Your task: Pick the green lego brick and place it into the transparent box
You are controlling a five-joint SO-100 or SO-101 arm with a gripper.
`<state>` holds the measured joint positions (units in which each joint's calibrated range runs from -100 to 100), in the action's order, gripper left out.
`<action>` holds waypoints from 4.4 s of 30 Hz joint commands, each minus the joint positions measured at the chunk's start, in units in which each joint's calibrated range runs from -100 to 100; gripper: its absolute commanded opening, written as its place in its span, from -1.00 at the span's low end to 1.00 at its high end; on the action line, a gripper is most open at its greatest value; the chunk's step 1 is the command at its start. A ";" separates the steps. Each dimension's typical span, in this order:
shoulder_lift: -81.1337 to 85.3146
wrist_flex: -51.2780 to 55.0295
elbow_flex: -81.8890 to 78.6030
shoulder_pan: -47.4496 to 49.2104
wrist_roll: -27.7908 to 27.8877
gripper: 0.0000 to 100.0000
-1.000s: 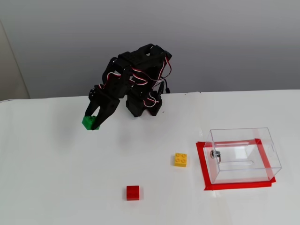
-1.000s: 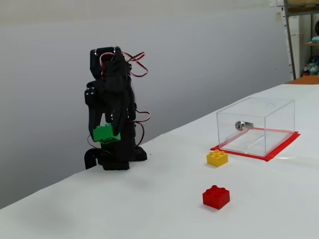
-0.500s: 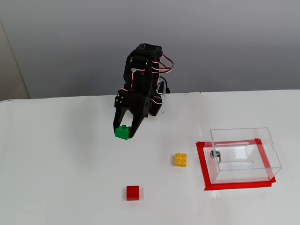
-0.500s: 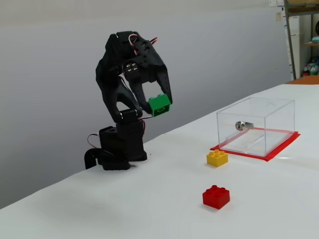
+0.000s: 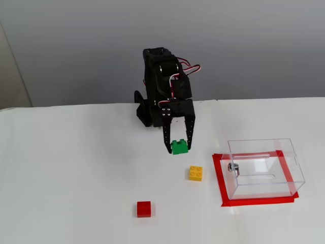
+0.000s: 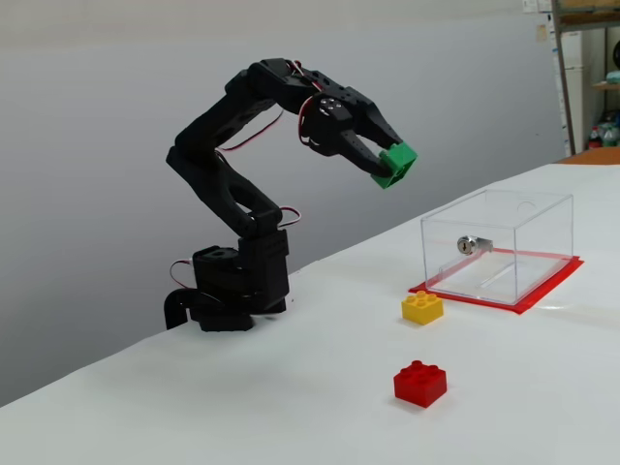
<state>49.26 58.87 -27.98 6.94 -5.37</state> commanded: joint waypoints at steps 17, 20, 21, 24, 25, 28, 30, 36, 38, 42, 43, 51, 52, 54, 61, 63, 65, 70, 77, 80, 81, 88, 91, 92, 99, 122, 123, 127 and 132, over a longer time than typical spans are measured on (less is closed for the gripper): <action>-22.15 -4.30 19.21 34.57 4.12 -0.88; -29.36 -4.04 26.62 38.27 4.28 -0.88; -31.57 -4.04 28.79 39.08 4.28 -0.88; -37.68 -3.95 34.40 41.08 4.33 -0.87; -39.37 -3.95 35.94 41.60 4.33 -0.87; -43.70 -3.95 39.46 43.15 4.33 -0.88; -46.16 -3.95 40.82 44.18 4.33 -0.88; -51.17 -3.95 42.45 47.95 4.33 -0.88; -51.85 -3.95 42.45 48.84 4.33 -0.88; -52.44 -3.95 42.08 49.65 4.33 -0.87; -52.44 -3.95 41.99 49.65 4.33 -0.87; -52.53 -3.95 41.45 49.65 4.33 -0.47; -52.53 -4.04 41.45 49.65 4.33 -0.43; -52.53 -4.47 41.45 49.65 4.33 -0.38; -52.53 -4.47 41.45 49.21 4.33 -0.43; -52.53 -4.21 41.54 49.21 4.33 -0.43; -52.44 -4.04 41.54 49.14 4.33 -0.43; -52.44 -4.04 41.54 48.99 4.33 -0.45; -51.76 -3.95 41.54 47.73 4.33 -0.97; -51.51 -3.86 41.54 46.18 4.33 -0.97; -51.51 -3.86 41.72 45.59 4.33 -0.97; -47.01 -2.82 40.91 39.45 4.38 -0.97; -43.36 -2.12 38.65 35.53 4.38 -0.97; -42.01 -1.78 37.56 34.20 4.38 -0.97; -30.80 -1.51 27.80 23.78 4.33 -0.97; 20.02 -2.30 -24.64 -3.95 3.91 -0.97; 22.31 -2.21 -26.54 -4.76 3.96 -0.97; 30.12 -2.21 -32.78 -8.24 4.28 -0.97; 36.82 -2.21 -38.12 -13.34 4.28 -0.97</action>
<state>83.26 57.24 -64.78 -3.85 -1.27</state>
